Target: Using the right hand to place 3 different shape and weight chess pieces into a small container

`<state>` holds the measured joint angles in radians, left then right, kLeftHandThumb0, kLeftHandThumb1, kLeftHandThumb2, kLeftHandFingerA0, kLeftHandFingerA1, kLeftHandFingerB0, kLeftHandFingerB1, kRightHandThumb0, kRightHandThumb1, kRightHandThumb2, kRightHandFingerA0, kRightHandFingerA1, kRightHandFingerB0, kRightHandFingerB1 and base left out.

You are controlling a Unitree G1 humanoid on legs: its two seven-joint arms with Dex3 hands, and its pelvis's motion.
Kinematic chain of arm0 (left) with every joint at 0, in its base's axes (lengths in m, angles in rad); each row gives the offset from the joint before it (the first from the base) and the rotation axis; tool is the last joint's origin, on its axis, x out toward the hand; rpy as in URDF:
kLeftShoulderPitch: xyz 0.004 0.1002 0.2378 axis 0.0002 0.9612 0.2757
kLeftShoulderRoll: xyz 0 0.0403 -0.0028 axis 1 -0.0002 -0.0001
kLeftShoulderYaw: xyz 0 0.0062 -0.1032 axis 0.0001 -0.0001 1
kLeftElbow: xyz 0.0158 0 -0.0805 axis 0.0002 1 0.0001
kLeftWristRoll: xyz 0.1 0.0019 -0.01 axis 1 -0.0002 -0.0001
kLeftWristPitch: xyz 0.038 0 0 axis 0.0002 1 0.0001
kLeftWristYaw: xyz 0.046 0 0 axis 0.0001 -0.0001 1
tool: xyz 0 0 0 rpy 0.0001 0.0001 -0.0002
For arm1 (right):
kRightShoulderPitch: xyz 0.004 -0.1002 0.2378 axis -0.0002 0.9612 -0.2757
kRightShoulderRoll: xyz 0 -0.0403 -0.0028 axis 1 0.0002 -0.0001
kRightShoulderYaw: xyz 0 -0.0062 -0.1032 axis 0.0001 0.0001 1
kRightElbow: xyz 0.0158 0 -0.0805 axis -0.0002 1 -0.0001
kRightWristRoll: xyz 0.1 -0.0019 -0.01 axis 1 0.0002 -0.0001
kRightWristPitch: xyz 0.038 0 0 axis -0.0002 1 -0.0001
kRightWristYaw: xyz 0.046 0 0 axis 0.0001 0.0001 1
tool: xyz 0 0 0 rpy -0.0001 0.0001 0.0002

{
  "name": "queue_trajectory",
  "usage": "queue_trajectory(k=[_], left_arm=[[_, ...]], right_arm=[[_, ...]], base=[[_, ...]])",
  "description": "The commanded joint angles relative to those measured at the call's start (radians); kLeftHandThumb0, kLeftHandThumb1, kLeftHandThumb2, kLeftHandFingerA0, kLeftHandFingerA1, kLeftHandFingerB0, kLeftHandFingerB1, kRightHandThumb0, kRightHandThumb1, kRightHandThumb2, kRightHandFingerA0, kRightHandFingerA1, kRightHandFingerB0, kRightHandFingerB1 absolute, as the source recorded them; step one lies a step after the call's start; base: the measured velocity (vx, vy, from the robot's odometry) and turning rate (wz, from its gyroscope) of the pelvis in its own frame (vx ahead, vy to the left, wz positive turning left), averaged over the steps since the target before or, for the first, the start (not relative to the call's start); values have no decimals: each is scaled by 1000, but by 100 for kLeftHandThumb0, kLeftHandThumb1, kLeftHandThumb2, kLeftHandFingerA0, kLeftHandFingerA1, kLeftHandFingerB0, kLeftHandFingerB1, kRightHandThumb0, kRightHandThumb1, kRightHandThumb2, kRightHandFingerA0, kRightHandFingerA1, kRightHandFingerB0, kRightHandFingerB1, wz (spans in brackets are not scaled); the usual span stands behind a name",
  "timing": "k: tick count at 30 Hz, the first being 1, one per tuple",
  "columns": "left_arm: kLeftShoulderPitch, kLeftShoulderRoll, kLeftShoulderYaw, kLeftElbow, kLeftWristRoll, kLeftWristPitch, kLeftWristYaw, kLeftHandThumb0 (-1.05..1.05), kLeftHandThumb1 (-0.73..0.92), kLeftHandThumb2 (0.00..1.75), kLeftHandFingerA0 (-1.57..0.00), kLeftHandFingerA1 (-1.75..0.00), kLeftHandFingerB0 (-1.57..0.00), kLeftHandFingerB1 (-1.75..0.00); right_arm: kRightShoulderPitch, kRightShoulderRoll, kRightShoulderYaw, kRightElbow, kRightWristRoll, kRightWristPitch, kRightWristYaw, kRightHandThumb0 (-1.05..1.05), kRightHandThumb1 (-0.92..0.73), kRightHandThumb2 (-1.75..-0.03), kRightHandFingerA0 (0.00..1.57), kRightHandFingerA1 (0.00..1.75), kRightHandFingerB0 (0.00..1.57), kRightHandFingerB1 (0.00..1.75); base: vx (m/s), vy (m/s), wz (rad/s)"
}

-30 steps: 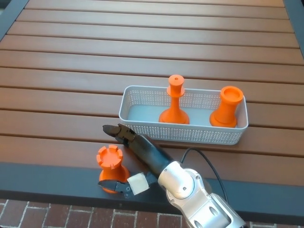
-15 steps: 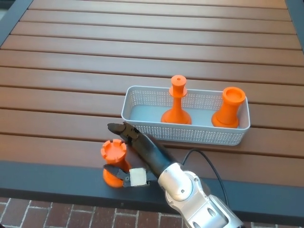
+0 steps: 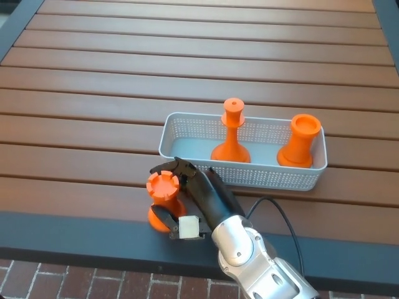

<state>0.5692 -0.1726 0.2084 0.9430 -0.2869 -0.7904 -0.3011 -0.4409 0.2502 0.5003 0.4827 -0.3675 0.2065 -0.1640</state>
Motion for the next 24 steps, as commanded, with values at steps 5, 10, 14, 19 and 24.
queue_trajectory(k=[5, 10, 14, 19, 24], left_arm=[[-1, -18, -24, 13, 29, 20, -11, -13, 28, 158, -133, -152, -116, -138], [-5, -19, -22, 20, 21, 32, -15, -14, 27, 158, -132, -151, -117, -137], [4, -26, -24, 8, 22, 40, -3, -14, 27, 158, -132, -151, -117, -137], [2, -30, -17, 13, 11, 40, -8, -12, 25, 162, -130, -156, -115, -146], [-5, -28, -12, 13, 9, 42, -2, -12, 23, 164, -130, -157, -116, -142]], right_arm=[[7, 64, 36, 83, -20, 72, -26, -13, -62, -135, 91, 175, 86, 91], [19, 73, 28, 88, -4, 57, -56, -21, -67, -132, 96, 175, 86, 158], [28, 84, 18, 90, 12, 49, -73, -21, -67, -132, 96, 175, 86, 158], [99, 139, -41, 103, 50, -107, -256, -21, -76, -117, 77, 175, 56, 175], [141, 163, -58, 110, 74, -262, -344, -22, -78, -115, 78, 175, 53, 175]], base=[[0, 0, 0], [0, 0, 0], [0, 0, 0], [0, 0, 0], [0, 0, 0]])
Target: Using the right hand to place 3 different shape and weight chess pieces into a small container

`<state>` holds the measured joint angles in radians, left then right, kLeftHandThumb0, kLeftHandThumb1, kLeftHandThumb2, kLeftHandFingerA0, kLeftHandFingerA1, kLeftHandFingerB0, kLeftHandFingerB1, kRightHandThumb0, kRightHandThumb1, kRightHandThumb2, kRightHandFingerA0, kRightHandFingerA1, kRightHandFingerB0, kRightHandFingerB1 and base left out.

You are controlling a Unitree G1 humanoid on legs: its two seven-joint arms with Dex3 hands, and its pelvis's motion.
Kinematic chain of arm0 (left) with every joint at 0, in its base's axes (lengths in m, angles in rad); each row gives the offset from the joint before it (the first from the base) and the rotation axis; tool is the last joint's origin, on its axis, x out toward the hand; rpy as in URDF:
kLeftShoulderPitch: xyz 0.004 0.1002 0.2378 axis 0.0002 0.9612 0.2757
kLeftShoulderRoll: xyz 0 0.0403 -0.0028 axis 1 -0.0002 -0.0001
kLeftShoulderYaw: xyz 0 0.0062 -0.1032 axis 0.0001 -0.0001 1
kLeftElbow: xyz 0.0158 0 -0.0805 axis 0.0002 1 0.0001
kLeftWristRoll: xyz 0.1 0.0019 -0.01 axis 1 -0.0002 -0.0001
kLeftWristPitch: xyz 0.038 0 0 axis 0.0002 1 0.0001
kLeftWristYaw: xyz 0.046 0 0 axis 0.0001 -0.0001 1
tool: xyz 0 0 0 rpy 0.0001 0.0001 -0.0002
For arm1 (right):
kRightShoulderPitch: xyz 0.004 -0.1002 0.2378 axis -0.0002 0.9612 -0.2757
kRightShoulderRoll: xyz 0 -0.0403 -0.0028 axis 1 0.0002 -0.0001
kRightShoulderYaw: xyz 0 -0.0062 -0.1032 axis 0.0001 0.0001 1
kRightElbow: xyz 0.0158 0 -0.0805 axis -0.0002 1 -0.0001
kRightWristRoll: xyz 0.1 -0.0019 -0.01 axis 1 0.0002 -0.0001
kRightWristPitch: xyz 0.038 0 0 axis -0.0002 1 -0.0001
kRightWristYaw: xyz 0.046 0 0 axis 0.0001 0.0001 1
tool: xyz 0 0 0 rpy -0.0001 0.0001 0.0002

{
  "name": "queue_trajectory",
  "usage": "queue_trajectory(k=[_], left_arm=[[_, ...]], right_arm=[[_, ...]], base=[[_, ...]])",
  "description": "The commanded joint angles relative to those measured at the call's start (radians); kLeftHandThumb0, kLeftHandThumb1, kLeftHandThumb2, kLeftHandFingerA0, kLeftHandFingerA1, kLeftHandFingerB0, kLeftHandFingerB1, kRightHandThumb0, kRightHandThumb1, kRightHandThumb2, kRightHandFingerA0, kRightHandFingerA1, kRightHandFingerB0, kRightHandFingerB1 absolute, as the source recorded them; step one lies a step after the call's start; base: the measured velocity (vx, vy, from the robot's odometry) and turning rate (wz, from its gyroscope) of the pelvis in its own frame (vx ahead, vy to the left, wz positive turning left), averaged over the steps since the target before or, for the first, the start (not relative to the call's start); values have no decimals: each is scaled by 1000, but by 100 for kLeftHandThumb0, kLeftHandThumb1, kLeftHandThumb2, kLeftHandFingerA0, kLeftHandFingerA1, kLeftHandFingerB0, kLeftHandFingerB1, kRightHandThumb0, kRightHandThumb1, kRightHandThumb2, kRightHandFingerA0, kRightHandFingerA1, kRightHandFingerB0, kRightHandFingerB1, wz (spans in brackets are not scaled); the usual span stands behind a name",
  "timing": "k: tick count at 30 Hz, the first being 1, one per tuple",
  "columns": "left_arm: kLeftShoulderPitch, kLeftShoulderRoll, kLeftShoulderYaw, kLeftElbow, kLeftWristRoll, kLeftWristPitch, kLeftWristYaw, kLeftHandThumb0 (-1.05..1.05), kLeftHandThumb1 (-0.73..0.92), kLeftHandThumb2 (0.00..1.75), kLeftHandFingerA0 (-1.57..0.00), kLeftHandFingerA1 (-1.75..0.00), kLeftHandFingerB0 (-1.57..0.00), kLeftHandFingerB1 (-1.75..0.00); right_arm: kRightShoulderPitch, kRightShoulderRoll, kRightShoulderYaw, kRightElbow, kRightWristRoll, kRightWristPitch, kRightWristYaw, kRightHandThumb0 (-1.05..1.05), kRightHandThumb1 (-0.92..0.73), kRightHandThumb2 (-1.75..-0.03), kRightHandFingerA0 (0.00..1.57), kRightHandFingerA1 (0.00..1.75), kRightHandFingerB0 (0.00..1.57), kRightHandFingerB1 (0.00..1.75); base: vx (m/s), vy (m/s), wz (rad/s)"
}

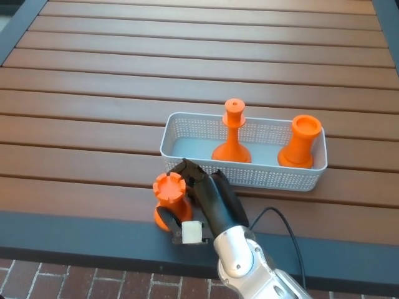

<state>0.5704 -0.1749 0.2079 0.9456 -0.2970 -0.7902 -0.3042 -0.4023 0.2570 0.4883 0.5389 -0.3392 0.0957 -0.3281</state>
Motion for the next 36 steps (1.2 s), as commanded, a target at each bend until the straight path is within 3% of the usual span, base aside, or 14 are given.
queue_trajectory(k=[1, 9, 13, 18, 28, 31, 32, 36], left_arm=[[-10, -23, -13, 18, 28, 32, 8, -12, 25, 163, -128, -157, -115, -141], [-17, -27, -9, 9, 18, 40, 11, -13, 23, 165, -133, -154, -117, -142], [-22, -29, -6, 16, 20, 31, 13, -14, 24, 165, -130, -162, -117, -144], [-8, -41, -3, 13, 2, 29, -15, -17, 24, 161, -136, -156, -119, -142], [3, -31, 5, 21, -5, 30, -32, -18, 21, 166, -138, -147, -117, -143], [3, -27, 0, 25, 16, 22, -7, -18, 21, 166, -136, -150, -117, -144], [7, -27, -1, 22, 22, 27, 6, -6, 20, 165, -132, -156, -116, -147], [4, -21, -5, 34, 35, 13, 12, -10, 21, 165, -131, -157, -117, -147]], right_arm=[[111, 158, -43, 48, 48, -170, -185, -28, -81, -108, 77, 175, 52, 175], [151, 182, -36, 30, 98, -257, -197, -28, -80, -103, 77, 175, 52, 175], [203, 227, -50, 10, 163, -323, -213, -30, -73, -108, 88, 175, 63, 175], [262, 309, -96, -12, 297, -368, -207, -29, -73, -110, 96, 175, 67, 175], [315, 345, -80, -34, 383, -366, -205, -29, -72, -116, 94, 175, 63, 175], [318, 342, -71, -36, 396, -367, -202, -30, -71, -117, 94, 175, 63, 175], [328, 346, -60, -41, 403, -362, -201, -31, -68, -120, 96, 175, 66, 175], [351, 345, -21, -56, 423, -362, -192, -30, -66, -123, 96, 175, 68, 175]], base=[[0, 0, 0], [0, 0, 0], [0, 0, 0], [0, 0, 0], [0, 0, 0], [0, 0, 0], [0, 0, 0], [0, 0, 0]])
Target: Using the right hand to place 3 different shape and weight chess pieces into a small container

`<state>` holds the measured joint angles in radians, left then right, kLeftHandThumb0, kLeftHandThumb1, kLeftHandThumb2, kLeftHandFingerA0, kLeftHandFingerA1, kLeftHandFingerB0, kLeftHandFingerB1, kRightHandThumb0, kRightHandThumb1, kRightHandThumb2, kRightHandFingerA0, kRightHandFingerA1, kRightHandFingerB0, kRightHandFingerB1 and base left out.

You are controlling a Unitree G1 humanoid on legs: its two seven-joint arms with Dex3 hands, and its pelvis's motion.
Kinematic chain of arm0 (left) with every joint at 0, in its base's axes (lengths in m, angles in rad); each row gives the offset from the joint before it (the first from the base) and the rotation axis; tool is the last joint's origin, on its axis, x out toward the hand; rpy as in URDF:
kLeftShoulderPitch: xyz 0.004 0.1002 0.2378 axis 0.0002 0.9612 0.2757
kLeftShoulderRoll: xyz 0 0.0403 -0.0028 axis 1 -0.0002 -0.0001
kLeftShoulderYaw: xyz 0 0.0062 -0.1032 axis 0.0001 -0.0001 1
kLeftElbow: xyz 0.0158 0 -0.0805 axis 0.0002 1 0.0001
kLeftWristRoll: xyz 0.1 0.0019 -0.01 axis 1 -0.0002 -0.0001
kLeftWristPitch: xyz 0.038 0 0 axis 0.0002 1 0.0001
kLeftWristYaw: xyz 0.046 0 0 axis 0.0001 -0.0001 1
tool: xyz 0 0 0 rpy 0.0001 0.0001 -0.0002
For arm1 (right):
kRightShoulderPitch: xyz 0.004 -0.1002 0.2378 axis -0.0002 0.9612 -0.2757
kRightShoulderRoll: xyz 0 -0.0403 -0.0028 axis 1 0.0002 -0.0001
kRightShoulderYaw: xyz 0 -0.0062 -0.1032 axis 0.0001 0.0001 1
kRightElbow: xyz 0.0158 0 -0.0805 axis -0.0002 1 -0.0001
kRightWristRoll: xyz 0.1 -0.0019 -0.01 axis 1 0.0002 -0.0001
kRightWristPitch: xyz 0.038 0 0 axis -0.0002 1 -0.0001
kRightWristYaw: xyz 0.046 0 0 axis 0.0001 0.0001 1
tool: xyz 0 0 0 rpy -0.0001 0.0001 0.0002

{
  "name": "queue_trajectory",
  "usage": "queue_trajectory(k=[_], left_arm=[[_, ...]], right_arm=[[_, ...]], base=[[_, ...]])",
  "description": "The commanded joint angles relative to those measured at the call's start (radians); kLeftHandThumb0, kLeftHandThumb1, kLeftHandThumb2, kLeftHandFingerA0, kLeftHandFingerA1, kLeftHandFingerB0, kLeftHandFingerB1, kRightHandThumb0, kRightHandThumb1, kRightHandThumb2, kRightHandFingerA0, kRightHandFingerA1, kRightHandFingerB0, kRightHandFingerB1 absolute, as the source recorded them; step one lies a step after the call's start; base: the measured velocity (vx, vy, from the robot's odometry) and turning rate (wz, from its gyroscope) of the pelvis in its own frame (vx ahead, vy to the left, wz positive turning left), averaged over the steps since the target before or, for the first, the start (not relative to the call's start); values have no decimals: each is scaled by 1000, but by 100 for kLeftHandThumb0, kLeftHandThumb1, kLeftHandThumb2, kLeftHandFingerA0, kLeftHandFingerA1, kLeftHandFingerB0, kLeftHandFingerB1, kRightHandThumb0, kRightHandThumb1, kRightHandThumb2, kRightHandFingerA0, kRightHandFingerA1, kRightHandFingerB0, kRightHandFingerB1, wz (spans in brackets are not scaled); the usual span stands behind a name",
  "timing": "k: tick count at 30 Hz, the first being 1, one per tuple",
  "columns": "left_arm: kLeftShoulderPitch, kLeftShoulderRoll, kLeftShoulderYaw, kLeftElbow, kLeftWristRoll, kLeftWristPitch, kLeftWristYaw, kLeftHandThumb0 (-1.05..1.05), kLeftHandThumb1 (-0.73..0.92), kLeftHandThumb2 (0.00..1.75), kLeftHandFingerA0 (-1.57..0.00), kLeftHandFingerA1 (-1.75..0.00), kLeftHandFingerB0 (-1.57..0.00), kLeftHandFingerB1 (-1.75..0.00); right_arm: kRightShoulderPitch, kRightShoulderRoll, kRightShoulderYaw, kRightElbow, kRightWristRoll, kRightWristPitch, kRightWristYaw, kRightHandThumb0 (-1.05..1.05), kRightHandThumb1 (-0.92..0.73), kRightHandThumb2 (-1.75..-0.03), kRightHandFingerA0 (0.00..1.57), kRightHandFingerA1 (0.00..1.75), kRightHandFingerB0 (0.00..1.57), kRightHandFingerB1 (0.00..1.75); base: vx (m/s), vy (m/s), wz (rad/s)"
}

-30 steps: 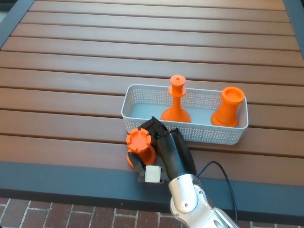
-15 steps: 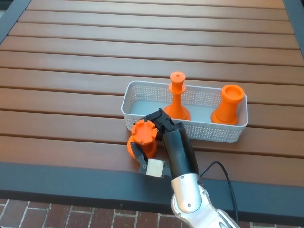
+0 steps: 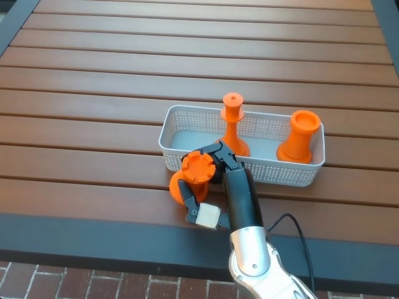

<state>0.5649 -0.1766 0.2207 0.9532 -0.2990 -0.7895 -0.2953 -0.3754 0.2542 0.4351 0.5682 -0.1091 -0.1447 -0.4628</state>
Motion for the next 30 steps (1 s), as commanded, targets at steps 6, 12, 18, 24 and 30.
queue_trajectory(k=[6, 12, 18, 24, 30], left_arm=[[5, -17, -15, 34, 36, 4, -1, -13, 22, 168, -130, -159, -117, -143], [1, -11, -16, 38, 41, 4, 5, -14, 25, 162, -130, -156, -116, -143], [8, -4, -29, 22, 72, 5, 40, -16, 23, 163, -132, -154, -115, -145], [3, -7, -23, 21, 52, 16, 20, -17, 23, 160, -132, -152, -116, -141], [10, -8, -24, 12, 50, 20, 19, -17, 22, 162, -133, -153, -116, -142]], right_arm=[[343, 346, 107, -137, 227, -93, -48, -31, -66, -120, 95, 175, 65, 175], [348, 340, 192, -221, 276, -60, -47, -31, -68, -118, 92, 175, 64, 175], [292, 351, 235, -301, 317, 17, -93, -31, -62, -131, 94, 175, 69, 175], [185, 333, 188, -331, 308, 64, -95, -16, -74, -132, 109, 122, 103, 120], [7, 285, 48, -285, 304, 108, -87, -14, -70, -127, 96, 175, 67, 175]], base=[[0, 0, 0], [0, 0, 0], [0, 0, 0], [0, 0, 0], [0, 0, 0]])
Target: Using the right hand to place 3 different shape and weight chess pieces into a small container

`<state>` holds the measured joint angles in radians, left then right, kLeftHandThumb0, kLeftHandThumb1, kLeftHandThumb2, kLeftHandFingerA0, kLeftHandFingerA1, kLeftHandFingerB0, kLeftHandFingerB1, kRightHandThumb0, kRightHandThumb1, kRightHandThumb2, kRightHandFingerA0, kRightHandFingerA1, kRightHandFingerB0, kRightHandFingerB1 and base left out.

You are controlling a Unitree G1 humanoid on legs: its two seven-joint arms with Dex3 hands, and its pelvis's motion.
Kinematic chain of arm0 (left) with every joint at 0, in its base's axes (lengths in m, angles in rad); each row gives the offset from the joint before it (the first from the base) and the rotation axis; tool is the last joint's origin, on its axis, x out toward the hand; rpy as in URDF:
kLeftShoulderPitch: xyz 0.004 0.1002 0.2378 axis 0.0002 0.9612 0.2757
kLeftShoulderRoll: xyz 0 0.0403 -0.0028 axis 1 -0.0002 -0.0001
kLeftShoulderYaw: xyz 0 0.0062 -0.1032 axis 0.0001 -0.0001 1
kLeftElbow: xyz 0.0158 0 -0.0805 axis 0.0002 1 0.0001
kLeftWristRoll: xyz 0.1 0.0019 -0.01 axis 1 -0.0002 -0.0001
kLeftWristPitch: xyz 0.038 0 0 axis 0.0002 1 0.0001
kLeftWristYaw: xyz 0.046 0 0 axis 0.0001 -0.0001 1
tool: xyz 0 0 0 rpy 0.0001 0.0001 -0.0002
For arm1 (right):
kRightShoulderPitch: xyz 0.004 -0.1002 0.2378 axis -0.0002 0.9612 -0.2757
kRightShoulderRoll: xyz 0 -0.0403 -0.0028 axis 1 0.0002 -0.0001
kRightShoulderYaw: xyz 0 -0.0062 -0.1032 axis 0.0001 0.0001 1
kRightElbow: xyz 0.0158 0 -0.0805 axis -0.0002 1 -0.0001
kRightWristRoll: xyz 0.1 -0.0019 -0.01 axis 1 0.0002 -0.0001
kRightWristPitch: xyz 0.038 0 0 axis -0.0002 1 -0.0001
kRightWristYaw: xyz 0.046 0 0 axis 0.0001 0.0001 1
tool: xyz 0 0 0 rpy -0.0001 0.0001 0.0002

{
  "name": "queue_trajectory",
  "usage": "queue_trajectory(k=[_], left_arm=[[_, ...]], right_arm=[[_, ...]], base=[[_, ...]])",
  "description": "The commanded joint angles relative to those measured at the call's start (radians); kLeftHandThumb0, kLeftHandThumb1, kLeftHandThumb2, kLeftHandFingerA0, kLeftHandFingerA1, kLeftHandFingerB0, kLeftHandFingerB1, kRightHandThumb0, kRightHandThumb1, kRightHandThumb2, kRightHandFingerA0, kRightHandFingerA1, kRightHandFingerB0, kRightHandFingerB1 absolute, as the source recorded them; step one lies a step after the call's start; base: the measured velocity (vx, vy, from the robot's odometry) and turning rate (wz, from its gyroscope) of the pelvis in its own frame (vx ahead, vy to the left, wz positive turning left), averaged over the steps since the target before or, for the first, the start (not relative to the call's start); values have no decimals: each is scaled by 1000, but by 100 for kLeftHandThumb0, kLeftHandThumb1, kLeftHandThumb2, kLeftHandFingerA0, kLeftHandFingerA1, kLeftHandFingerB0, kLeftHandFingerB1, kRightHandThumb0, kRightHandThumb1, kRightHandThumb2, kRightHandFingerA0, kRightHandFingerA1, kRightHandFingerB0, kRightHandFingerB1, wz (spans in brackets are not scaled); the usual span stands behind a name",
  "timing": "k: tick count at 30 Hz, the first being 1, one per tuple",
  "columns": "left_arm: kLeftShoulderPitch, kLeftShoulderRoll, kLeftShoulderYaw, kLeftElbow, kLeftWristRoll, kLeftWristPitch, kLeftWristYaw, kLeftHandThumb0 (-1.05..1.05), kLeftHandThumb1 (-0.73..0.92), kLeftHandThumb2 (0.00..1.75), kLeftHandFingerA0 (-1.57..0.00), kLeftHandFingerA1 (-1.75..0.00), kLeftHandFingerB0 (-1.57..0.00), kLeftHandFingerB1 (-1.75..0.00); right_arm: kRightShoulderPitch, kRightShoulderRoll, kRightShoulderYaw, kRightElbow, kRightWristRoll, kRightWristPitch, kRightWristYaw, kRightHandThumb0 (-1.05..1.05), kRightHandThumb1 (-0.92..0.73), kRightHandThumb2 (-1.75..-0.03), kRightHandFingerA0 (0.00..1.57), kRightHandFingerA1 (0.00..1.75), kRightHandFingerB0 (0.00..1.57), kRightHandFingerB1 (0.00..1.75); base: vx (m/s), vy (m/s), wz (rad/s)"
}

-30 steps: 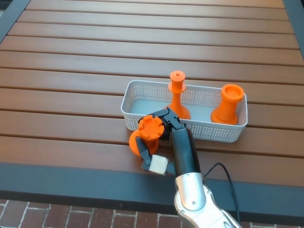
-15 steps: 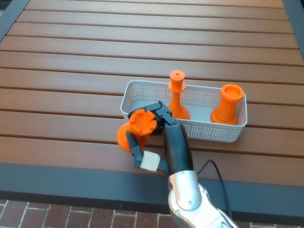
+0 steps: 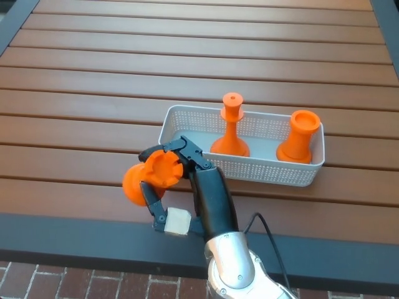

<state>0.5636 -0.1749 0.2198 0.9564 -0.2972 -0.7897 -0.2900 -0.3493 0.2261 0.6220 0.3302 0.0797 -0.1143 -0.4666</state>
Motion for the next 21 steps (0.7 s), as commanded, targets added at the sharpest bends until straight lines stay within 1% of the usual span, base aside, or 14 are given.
queue_trajectory(k=[1, 4, 5, 6, 7, 9, 12, 14, 15, 16, 17, 18, 20, 21], left_arm=[[13, -9, -24, 8, 52, 21, 20, -17, 22, 162, -133, -153, -116, -142], [18, -7, -25, 13, 54, 10, 14, -14, 24, 163, -133, -152, -115, -141], [21, -6, -27, 15, 60, 4, 20, -11, 20, 166, -132, -155, -115, -143], [23, -6, -30, 16, 69, -2, 30, -11, 20, 166, -132, -155, -115, -143], [21, -5, -28, 20, 59, -1, 14, -11, 21, 163, -130, -157, -114, -144], [18, -5, -24, 25, 41, 3, -12, -11, 21, 163, -130, -157, -114, -144], [16, -6, -24, 31, 46, -6, -1, -10, 20, 164, -131, -155, -115, -144], [14, -9, -20, 29, 36, -2, -6, -9, 18, 165, -131, -155, -117, -143], [17, -12, -15, 23, 26, 8, -8, -9, 20, 166, -135, -157, -119, -142], [21, -15, -10, 16, 16, 19, -10, -9, 20, 166, -135, -157, -119, -142], [24, -10, -13, 17, 30, 6, 5, -5, 14, 170, -133, -153, -115, -143], [26, -3, -18, 19, 51, -14, 24, -5, 14, 170, -133, -153, -115, -143], [23, 1, -20, 25, 58, -11, 32, -9, 16, 169, -131, -155, -116, -144], [18, -2, -15, 33, 43, -16, 9, -11, 19, 167, -130, -155, -116, -140]], right_arm=[[-39, 305, -154, -37, 117, 78, -79, -14, -70, -127, 96, 175, 67, 175], [-95, 294, -195, -7, 117, 93, -80, -13, -72, -123, 96, 175, 68, 175], [-106, 292, -202, -3, 115, 98, -81, -13, -71, -123, 95, 175, 68, 175], [-116, 293, -210, 0, 110, 104, -81, -13, -71, -123, 95, 175, 68, 175], [-145, 287, -223, 3, 103, 113, -81, -10, -70, -123, 91, 175, 67, 175], [-184, 280, -241, 7, 91, 125, -80, -10, -70, -123, 91, 175, 67, 175], [-202, 281, -256, 20, 83, 115, -76, -9, -69, -121, 93, 175, 68, 175], [-227, 261, -253, 38, 51, 96, -65, -7, -67, -120, 93, 175, 68, 172], [-246, 251, -262, 44, 48, 88, -59, -7, -56, -129, 94, 175, 75, 169], [-267, 244, -275, 50, 48, 82, -52, -7, -56, -129, 94, 175, 75, 169], [-271, 236, -276, 45, 43, 82, -48, -5, -54, -128, 92, 175, 78, 165], [-273, 229, -276, 37, 36, 84, -44, -5, -54, -128, 92, 175, 78, 165], [-280, 198, -263, 34, 2, 76, -30, -5, -54, -126, 90, 175, 75, 165], [-286, 185, -260, 31, -9, 83, -27, -5, -53, -125, 88, 175, 75, 164]], base=[[0, 0, 0], [0, 0, 0], [0, 0, 0], [0, 0, 0], [0, 0, 0], [0, 0, 0], [0, 0, 0], [0, 0, 0], [0, 0, 0], [0, 0, 0], [0, 0, 0], [0, 0, 0], [0, 0, 0], [0, 0, 0]])
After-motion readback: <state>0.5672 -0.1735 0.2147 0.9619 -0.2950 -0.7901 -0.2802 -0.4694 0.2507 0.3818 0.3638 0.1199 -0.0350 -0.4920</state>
